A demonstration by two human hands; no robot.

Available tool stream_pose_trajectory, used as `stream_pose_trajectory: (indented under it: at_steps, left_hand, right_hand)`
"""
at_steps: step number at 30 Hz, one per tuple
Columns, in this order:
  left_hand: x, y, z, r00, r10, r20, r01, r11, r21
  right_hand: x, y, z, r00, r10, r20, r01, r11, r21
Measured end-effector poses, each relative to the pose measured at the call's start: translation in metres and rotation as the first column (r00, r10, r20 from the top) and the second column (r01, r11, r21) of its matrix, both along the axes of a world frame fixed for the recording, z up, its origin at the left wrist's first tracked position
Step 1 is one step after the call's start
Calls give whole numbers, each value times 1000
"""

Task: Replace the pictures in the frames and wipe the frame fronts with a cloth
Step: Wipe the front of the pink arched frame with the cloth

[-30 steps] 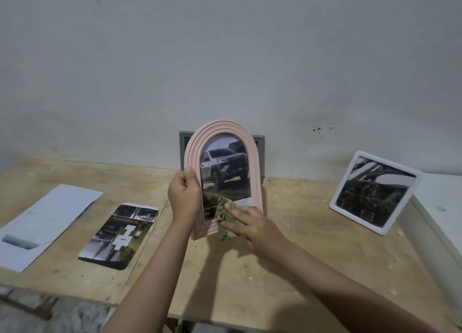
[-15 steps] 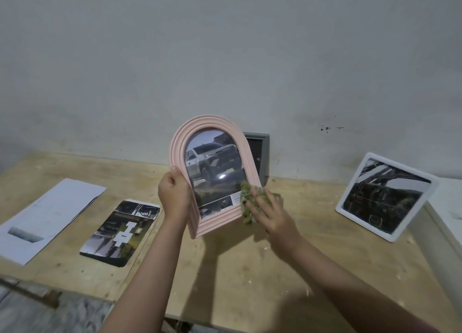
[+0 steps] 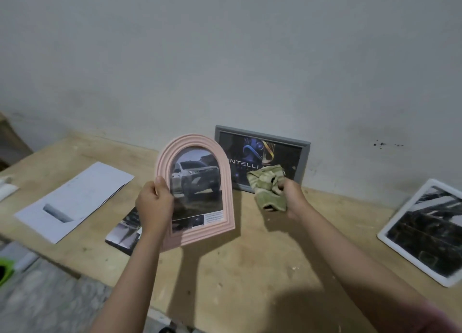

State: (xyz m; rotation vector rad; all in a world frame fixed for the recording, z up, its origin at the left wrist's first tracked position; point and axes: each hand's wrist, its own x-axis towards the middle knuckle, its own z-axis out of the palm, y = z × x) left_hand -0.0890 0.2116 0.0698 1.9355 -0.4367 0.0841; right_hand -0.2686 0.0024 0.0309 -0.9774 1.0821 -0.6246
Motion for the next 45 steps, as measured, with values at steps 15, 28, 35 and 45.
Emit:
stream_pose_trajectory:
  at_steps: [15,28,35,45]
  left_hand:
    - [177,11,-29,989,63,-135,-48,992,114]
    - [291,12,-67,979,35,-202,13,973,232]
    - [293,8,-69,960,-19,-281,73,981,182]
    - [217,-35,-49,905,-276,-323,265,961,-80]
  right_hand:
    - [221,1,-24,807,211,-551,-484,771,-415]
    - [361,-20,-111,477,58,-877,-864,217,-455]
    - [345,-7,-98,744,293,-601,-631,602,-489]
    - [253,34,-33,982,-99,-158,60,969,-238]
